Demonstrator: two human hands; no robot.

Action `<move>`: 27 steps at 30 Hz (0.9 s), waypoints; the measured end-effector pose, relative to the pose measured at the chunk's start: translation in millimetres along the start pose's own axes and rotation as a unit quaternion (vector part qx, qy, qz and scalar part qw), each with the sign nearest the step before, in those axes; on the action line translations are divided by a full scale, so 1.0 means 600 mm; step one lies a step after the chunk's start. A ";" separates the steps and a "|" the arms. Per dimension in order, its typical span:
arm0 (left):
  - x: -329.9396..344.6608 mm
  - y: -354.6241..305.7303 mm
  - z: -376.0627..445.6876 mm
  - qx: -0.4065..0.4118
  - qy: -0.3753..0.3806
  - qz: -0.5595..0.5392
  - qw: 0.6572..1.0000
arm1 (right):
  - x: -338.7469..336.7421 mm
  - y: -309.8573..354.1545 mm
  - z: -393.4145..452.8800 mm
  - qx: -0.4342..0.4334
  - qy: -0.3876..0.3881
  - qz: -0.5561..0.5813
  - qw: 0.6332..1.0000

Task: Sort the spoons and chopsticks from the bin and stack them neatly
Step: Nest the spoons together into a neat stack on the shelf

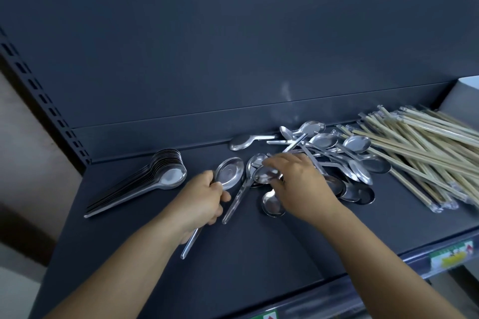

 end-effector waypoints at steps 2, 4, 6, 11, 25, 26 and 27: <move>0.002 -0.002 -0.001 0.004 0.003 0.001 1.000 | 0.008 -0.008 0.004 0.007 0.044 -0.047 0.998; 0.002 -0.003 0.000 0.006 0.006 -0.001 1.000 | 0.010 -0.013 0.004 0.007 0.041 -0.059 0.997; 0.002 -0.006 0.000 0.009 0.009 0.003 1.000 | 0.009 -0.012 0.005 -0.005 0.024 -0.076 0.997; 0.007 -0.016 0.002 0.020 0.021 -0.002 1.000 | -0.004 -0.008 -0.001 -0.024 -0.030 0.006 0.999; 0.052 -0.074 0.004 0.087 0.055 -0.044 0.994 | -0.092 0.004 -0.022 -0.002 -0.195 0.359 0.913; 0.059 -0.078 0.003 0.087 0.065 -0.059 0.992 | -0.082 0.002 -0.022 0.019 -0.171 0.393 0.903; 0.067 -0.083 0.001 0.089 0.079 -0.075 0.990 | -0.072 0.001 -0.022 0.038 -0.152 0.420 0.894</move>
Point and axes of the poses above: each hand's wrist, its own z-axis towards the middle knuckle, its own x-axis out of the palm, y = z × x, the point moved 3 cm from there along z, towards the middle knuckle, and after that the axes turned 9 degrees about y, right-handed, at the moved point
